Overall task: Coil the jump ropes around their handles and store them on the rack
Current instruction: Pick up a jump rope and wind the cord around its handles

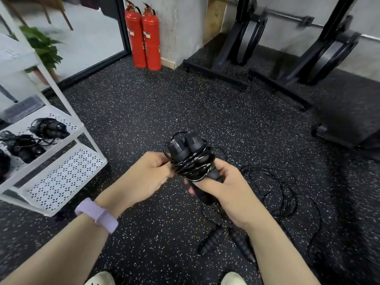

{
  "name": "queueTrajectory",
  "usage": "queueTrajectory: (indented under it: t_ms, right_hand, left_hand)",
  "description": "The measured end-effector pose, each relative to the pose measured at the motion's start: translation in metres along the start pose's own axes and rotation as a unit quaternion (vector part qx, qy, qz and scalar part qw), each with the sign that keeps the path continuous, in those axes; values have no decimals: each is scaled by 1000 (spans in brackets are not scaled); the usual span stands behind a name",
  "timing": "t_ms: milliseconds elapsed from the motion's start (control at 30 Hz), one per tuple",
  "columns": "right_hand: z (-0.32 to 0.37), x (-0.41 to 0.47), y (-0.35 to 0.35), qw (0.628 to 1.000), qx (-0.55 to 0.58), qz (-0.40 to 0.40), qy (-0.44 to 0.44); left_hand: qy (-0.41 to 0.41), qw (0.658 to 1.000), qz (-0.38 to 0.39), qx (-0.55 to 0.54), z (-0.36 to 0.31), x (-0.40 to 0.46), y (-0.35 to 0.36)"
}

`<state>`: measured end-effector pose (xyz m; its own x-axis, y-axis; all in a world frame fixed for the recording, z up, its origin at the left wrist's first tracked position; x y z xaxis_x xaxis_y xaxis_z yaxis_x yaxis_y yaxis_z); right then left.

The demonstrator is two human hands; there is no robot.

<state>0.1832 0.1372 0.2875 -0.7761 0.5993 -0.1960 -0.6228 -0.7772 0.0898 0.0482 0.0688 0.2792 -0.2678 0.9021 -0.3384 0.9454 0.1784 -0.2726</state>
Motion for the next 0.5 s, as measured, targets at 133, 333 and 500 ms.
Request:
queueTrajectory:
  t_ms: [133,333,500]
  right_hand:
    - [-10,2,-1,999,0,-29,15]
    - [-14,1,-46,982,-38,-182,23]
    - [-18,1,-47,945,-281,-161,46]
  left_hand:
    - [54,984,-95,140,-8,-1,-10]
    - [117,929,-113,332,-21,-10,-11]
    - [216,832,-100,501,-40,-21,13]
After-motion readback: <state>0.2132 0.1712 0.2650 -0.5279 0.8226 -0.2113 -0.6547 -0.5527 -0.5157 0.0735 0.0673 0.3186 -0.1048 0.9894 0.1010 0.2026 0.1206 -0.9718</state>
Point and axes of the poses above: each hand's wrist, its own x-axis towards the middle knuckle, its own y-axis out of the palm, z = x × y, the point moved 10 cm from there along x, towards the middle knuckle, and after that the axes turned 1 degree about x, right-handed, at the moved point
